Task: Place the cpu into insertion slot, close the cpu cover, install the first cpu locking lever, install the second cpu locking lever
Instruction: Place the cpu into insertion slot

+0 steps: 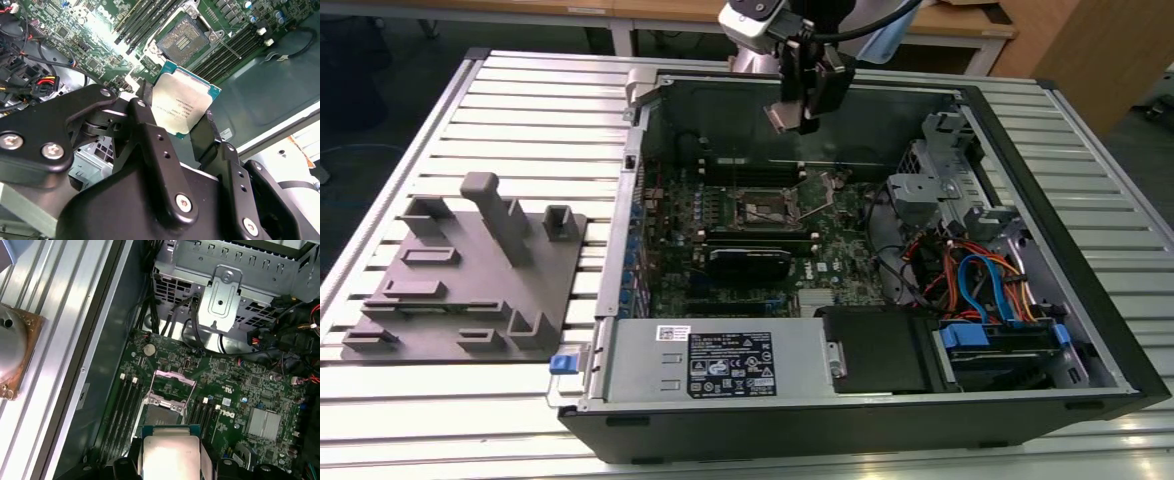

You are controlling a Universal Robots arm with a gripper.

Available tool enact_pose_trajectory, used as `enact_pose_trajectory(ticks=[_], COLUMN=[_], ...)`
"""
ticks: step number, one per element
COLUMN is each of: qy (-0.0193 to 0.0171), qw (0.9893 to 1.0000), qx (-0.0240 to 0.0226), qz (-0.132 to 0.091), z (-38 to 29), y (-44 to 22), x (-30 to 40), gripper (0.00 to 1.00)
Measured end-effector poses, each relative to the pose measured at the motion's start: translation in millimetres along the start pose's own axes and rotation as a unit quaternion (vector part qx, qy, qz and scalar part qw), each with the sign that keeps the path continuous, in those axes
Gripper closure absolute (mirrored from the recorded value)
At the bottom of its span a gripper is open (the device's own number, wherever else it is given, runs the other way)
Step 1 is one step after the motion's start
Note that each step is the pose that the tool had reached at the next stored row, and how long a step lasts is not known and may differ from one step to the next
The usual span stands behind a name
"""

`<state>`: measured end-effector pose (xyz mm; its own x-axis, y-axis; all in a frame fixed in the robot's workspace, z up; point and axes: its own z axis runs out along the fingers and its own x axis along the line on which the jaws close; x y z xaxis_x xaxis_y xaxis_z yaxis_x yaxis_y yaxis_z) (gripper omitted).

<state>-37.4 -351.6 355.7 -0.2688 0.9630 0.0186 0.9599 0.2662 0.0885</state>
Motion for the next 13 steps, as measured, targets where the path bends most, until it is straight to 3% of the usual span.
enact_pose_trajectory(ticks=[13], qy=[0.0000], qw=[1.0000], qx=[-0.0001], qz=[0.000], z=[0.1], y=[0.0], x=[0.0], gripper=[0.46])
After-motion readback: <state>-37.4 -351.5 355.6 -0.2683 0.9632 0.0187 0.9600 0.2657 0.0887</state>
